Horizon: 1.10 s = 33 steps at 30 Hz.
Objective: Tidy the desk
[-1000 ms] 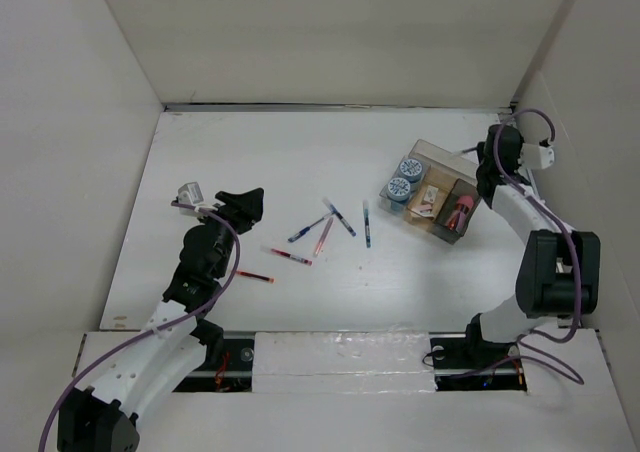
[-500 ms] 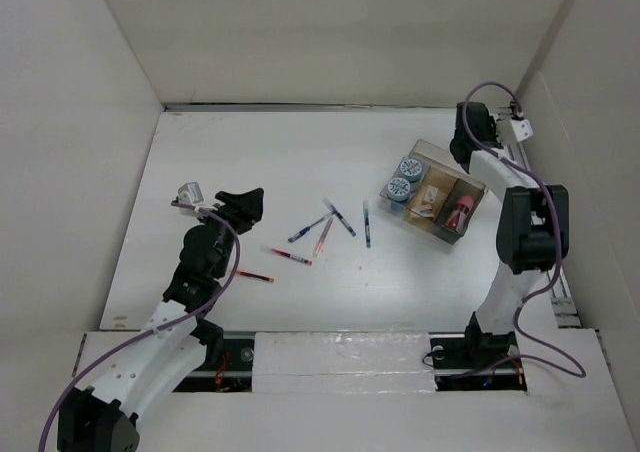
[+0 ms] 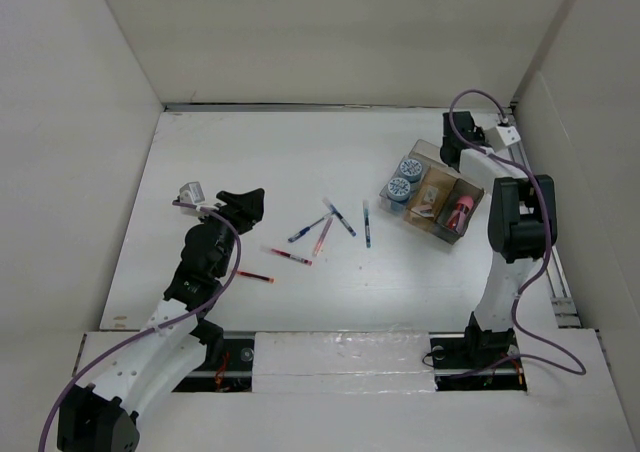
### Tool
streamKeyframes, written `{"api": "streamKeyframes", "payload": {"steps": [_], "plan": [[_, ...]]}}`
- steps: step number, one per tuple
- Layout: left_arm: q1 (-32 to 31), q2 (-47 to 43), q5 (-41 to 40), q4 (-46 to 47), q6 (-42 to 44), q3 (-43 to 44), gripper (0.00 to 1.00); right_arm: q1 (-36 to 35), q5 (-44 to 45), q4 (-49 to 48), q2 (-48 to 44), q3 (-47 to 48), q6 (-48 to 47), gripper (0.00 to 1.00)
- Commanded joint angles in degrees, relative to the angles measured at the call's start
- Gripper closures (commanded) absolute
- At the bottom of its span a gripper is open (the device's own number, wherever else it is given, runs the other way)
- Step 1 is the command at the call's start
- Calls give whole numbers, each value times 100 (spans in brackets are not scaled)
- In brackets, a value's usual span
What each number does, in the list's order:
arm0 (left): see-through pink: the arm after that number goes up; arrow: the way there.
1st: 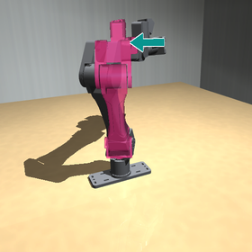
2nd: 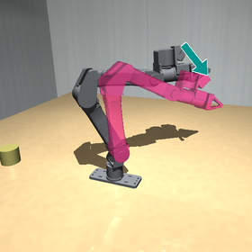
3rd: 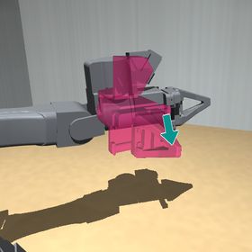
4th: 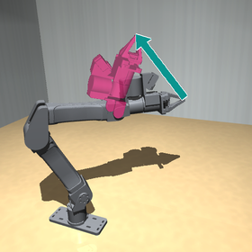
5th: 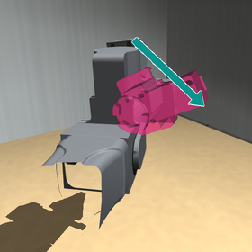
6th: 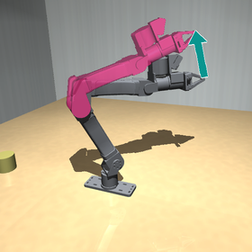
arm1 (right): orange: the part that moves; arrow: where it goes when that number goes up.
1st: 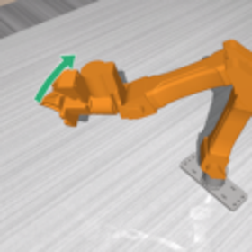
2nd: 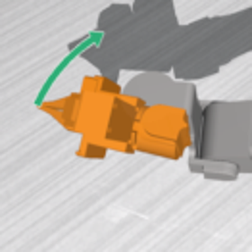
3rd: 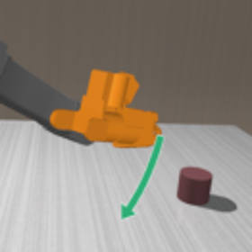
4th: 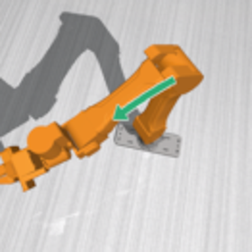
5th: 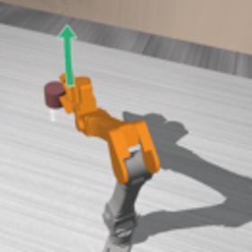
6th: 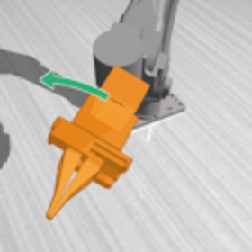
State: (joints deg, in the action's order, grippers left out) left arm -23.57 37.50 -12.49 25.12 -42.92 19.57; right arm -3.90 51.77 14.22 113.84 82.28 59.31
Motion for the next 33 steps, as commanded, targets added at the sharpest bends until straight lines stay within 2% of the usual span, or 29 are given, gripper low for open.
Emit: {"api": "streamKeyframes", "payload": {"steps": [1, 4, 8, 13, 16, 19, 20, 21, 22, 23, 24, 27, 30, 32, 33], "plan": [[-16, -14, -43, 318, 29, 73, 46, -120, 264, 46, -99, 262, -25, 89], [-16, -14, -8, 282, 20, 99, 46, -172, 272, -33, -134, 148, 19, 78], [-16, -23, -25, 300, 20, 82, 46, -225, 281, -121, -178, 16, 54, 71], [-16, -32, -25, 300, 29, 82, 46, -287, 395, -200, -318, -37, -24, 55], [-16, -67, -8, 300, 20, 73, 46, -339, 369, -384, -599, -80, -286, 55], [-16, -67, -25, 274, 29, 90, 46, -541, 36, -1034, -1081, -247, -1014, 63], [-16, -76, -17, 274, 20, 91, 46, -707, -191, -1348, -1205, -361, -1287, 70], [-16, -93, -17, 274, 20, 99, 46, -813, -916, -1586, -1328, -431, -1543, 84], [-16, -93, -25, 282, 20, 73, 46, -944, -1262, -1632, -1582, -493, -1858, 93], [-16, -102, -43, 282, 20, 73, 46, -1102, -1535, -1728, -1706, -702, -1992, 99], [-16, -102, -60, 274, 29, 82, 46, -1452, -2130, -1790, -1794, -844, -2124, 100], [-16, -137, -61, 230, 38, 99, 46, -2155, -3352, -1835, -2094, -1352, -2371, 100], [-16, -94, -34, 309, 29, 64, 46, -2632, -3761, -1564, -2103, -1653, -2389, 100], [-16, -50, 18, 274, 29, 108, 46, -2949, -3797, -1092, -2059, -1706, -2441, 91], [-16, -49, 36, 265, 20, 108, 46, -3019, -3701, -949, -2085, -1724, -2442, 76]]}}
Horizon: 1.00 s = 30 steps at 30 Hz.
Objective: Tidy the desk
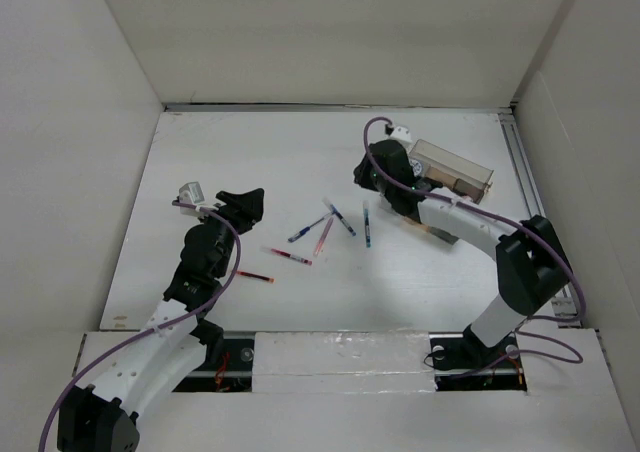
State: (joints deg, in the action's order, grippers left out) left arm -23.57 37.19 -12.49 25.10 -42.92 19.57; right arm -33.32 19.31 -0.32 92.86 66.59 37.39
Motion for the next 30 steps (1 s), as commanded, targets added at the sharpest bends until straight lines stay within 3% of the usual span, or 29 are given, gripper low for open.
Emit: {"api": "streamKeyframes", "payload": {"steps": [1, 3, 5, 12, 20, 23, 24, 26, 28, 30], "plan": [[-16, -19, 36, 302, 20, 91, 46, -148, -385, 611, -4, -251, -241, 67], [-16, -19, 10, 320, 11, 82, 46, -148, -279, 971, -31, -321, -214, 55], [-16, -19, 45, 320, 20, 91, 46, 27, -525, 1367, 57, -392, -161, 53], [-16, 52, 45, 320, 29, 99, 46, -60, -604, 1736, 601, -278, -127, 63], [-16, -19, 27, 320, 20, 82, 46, -60, -885, 1930, 1023, -76, -188, 67], [-16, -45, 54, 320, 20, 82, 46, -60, -859, 1974, 1216, -5, -223, 74], [-16, -36, 54, 337, 29, 73, 46, -60, -911, 1974, 1313, 3, -232, 84], [-16, -28, 45, 320, 29, 90, 46, -60, -946, 1957, 1340, 3, -249, 86], [-16, -36, 71, 302, 29, 99, 46, -60, -947, 1956, 1366, 38, -275, 98], [-16, -45, 63, 337, 20, 73, 46, -60, -1034, 2000, 1305, 100, -302, 100]]}}
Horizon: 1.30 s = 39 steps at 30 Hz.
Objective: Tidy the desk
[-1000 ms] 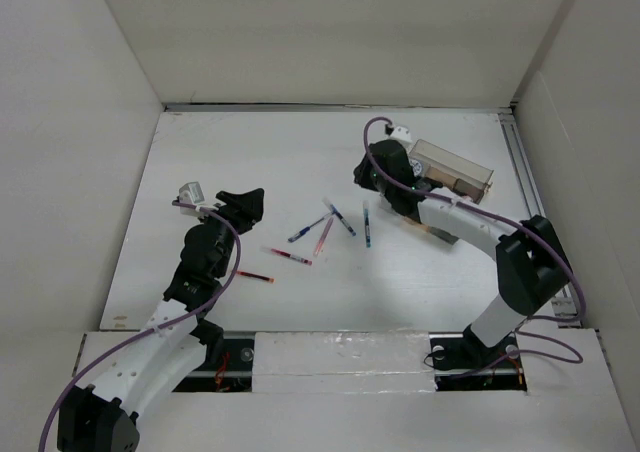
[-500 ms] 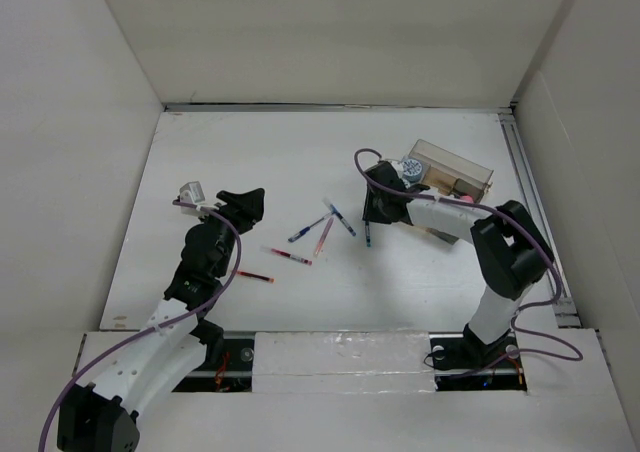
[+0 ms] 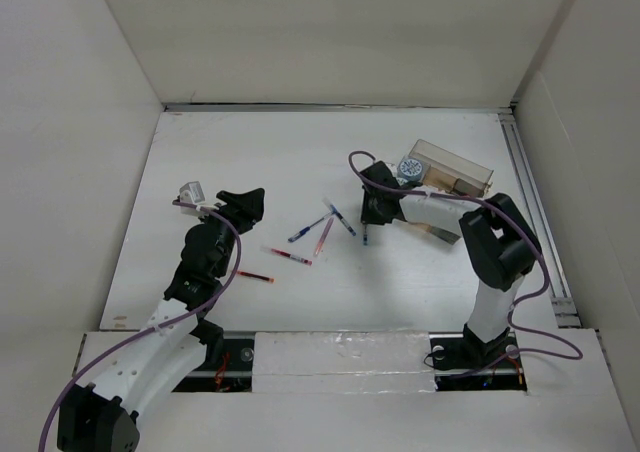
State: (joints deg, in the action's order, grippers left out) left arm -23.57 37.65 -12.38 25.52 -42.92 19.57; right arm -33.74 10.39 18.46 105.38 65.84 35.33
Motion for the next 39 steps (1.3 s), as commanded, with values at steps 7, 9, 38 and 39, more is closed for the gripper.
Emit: {"api": "streamKeyframes", "payload": {"steps": [7, 9, 38, 39], "plan": [[-16, -135, 25, 278, 20, 64, 46, -309, -134, -245, -1237, 148, -36, 100], [-16, -135, 60, 261, 3, 73, 46, -152, -21, -500, -1756, 104, 131, 100], [-130, -627, 61, 401, 2, -112, 46, 2257, 3962, -4640, -686, -81, -3831, 100], [-130, -723, 34, 367, 11, -112, 46, 2257, 3918, -4632, -642, -28, -3936, 100]]}}
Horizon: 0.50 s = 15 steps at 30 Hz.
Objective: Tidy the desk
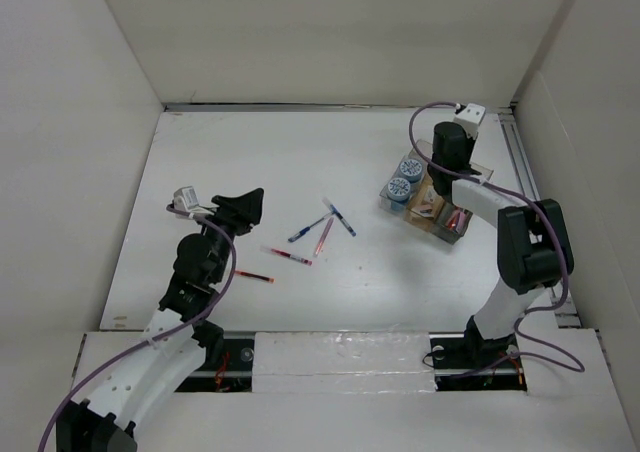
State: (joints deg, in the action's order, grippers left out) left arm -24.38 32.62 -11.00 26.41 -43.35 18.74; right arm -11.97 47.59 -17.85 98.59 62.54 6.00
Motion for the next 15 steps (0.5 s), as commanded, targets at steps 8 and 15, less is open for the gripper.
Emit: {"api": "streamKeyframes", "payload": {"steps": [8, 15], "plan": [[-49, -318, -165, 338, 90, -107, 46, 133, 171, -1704, 503, 250, -2577, 100], [-49, -309, -226, 347, 117, -116, 46, 195, 250, -1634, 697, 179, -2534, 100]]}}
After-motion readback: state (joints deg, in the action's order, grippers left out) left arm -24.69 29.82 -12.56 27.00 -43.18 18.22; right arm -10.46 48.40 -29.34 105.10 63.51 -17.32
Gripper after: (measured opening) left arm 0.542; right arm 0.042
